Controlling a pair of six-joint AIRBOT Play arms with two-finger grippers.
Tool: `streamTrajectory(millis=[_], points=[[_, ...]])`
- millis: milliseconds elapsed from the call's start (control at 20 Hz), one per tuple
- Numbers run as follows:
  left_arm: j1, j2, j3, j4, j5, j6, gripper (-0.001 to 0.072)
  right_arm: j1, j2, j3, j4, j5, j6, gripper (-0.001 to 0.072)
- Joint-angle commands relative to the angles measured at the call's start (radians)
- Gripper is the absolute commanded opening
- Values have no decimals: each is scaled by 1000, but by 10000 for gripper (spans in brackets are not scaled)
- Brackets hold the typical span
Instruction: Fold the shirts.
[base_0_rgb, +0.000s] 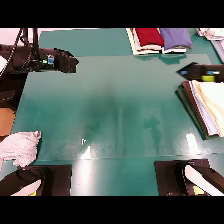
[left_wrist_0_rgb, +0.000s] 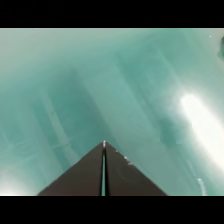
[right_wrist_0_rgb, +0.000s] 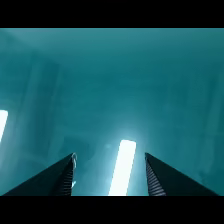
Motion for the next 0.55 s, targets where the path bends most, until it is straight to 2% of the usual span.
streamTrajectory(millis=[0,50,100,150,500], points=[[0,0,0,1,8,0,25,215,-32,0,-61,-74,1,351],[0,0,0,1,8,0,25,238,-33,0,-61,-76,0,234],[0,0,0,1,8,0,25,256,-32,0,-60,-80,0,70],[0,0,0,1,8,0,26,267,-32,0,-60,-80,0,20],[0,0,0,1,8,0,25,270,-32,0,-58,-76,0,20]])
